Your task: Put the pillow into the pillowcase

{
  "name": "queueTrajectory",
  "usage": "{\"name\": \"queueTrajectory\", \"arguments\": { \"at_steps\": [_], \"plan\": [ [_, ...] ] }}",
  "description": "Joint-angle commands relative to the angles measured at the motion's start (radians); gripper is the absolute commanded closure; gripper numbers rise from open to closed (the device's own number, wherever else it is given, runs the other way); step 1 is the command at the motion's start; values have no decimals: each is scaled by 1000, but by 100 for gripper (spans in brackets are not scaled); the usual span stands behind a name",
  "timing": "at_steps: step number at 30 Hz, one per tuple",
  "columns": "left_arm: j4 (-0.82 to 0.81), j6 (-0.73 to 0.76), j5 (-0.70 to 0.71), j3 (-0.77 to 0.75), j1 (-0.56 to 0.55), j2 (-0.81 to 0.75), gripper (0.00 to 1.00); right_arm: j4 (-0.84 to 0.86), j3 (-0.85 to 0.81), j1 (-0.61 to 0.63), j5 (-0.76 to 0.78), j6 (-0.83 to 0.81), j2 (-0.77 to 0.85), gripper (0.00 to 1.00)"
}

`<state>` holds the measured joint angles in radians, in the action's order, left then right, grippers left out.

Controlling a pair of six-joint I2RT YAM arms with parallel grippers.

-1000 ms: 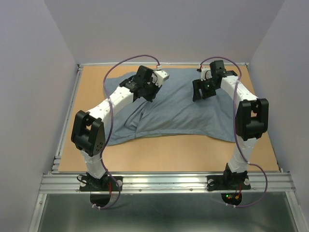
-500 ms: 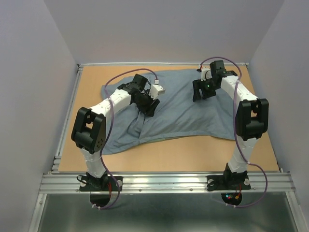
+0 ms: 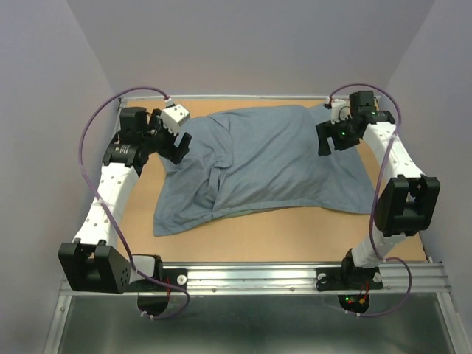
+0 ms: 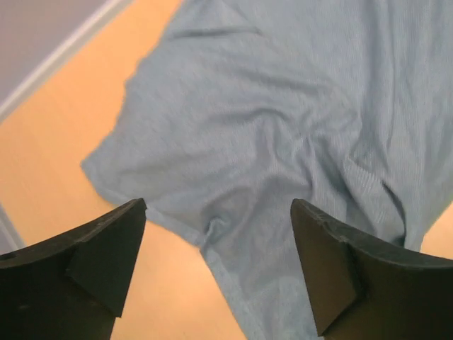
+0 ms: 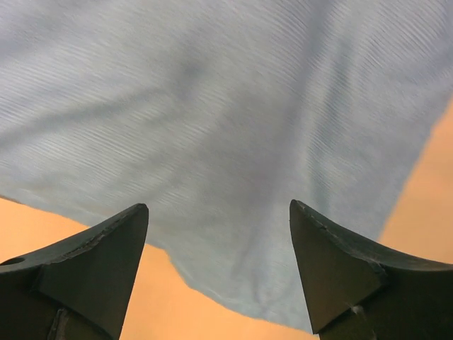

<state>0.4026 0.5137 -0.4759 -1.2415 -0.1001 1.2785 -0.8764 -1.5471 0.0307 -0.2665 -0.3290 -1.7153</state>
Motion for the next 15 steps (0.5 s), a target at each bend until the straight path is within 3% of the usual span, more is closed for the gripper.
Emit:
{"name": "queueTrajectory", "arguments": {
  "at_steps": [1, 3, 6, 11, 15],
  "plan": [
    [224, 259, -30, 138, 91, 55, 10, -96, 129, -147, 96, -162, 58, 14],
    [281, 386, -29, 180, 158, 45, 12, -96, 215, -270, 133, -281, 77, 14],
    [338, 483, 77, 316, 171, 4, 18, -93, 286, -434, 167, -465, 71, 12],
    [374, 621, 155, 468, 171, -157, 10, 12, 424, -472, 173, -542, 95, 0],
    [334, 639, 226, 600, 171, -228, 5, 106, 547, -471, 153, -553, 103, 0]
  ]
}}
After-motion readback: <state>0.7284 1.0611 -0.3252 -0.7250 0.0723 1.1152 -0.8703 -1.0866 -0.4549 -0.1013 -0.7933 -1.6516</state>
